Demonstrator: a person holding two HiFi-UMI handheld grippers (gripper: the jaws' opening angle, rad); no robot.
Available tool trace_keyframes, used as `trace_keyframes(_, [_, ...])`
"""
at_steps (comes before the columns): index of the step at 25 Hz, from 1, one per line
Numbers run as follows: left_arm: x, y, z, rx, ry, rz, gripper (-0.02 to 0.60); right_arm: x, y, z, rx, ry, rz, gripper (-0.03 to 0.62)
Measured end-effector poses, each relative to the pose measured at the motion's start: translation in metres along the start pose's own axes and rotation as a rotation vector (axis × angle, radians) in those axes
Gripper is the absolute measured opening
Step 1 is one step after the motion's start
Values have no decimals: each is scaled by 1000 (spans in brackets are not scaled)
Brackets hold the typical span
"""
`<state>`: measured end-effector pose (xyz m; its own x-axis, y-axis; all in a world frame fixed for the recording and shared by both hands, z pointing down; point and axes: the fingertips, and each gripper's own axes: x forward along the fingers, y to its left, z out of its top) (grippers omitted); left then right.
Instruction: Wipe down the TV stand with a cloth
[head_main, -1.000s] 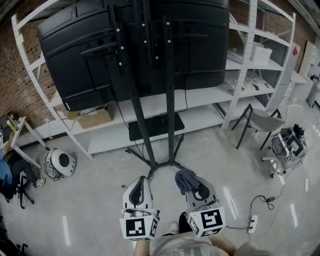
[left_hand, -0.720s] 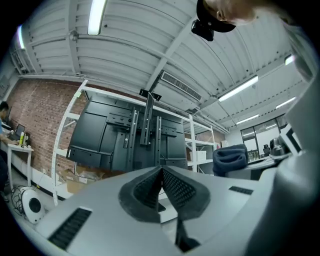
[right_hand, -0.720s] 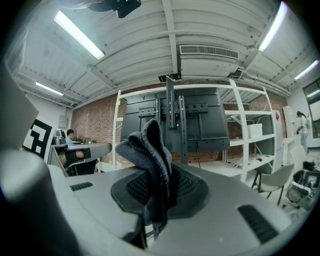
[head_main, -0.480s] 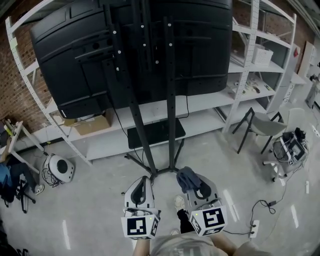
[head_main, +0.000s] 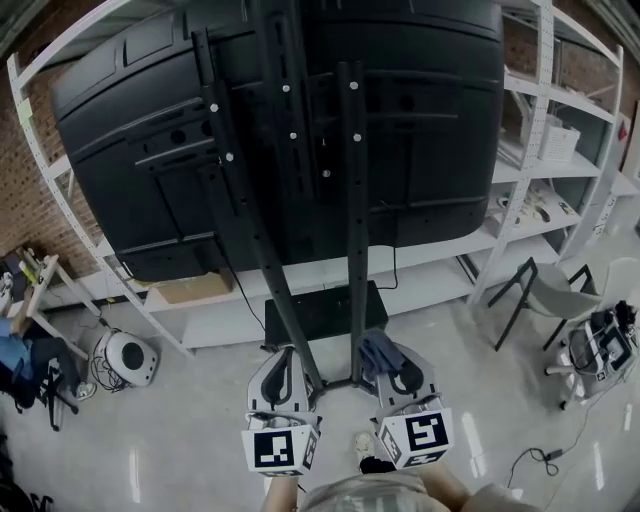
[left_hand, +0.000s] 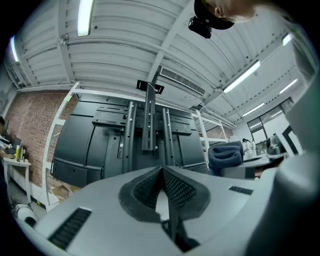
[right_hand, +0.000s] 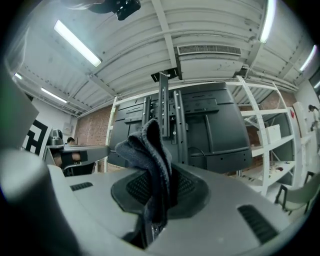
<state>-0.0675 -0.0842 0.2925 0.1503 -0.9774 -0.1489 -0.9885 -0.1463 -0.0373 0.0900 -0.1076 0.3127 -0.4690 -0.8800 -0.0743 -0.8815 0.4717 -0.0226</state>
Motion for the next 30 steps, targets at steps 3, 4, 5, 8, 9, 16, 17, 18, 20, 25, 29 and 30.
trace_keyframes(3, [52,1,9,25,-35,0,15,44,-16,6,-3,-15,38,58])
trace_keyframes(4, [68,1,10,32,-43,1,15,58,-20,8,-8,-21,53,58])
trace_keyframes(5, [83,2,12,39,-50,3,15,72,-24,10,-13,-27,67,58])
trace_keyframes(8, [121,4,19,49,-73,12,15,109,-34,13,-17,-34,99,59])
trace_keyframes(9, [132,5,21,48,-78,14,15,119,-38,14,-13,-36,106,58])
trace_keyframes(16, [175,9,25,30,-73,0,15,163,-49,24,-11,-59,94,58])
trace_keyframes(17, [178,9,24,28,-69,-8,15,166,-50,24,-21,-58,86,58])
trace_keyframes(18, [181,10,23,24,-65,-14,15,167,-51,23,-28,-54,78,58])
trace_keyframes(20, [184,13,23,15,-64,-24,15,168,-51,19,-35,-42,66,59])
trace_keyframes(25, [190,18,19,-2,-58,-42,15,172,-56,17,-58,-30,29,58])
trace_keyframes(29, [195,21,15,-16,-45,-63,15,184,-55,64,-196,-85,42,58])
trace_keyframes(30, [197,20,14,-16,-40,-75,15,188,-55,87,-255,-116,39,58])
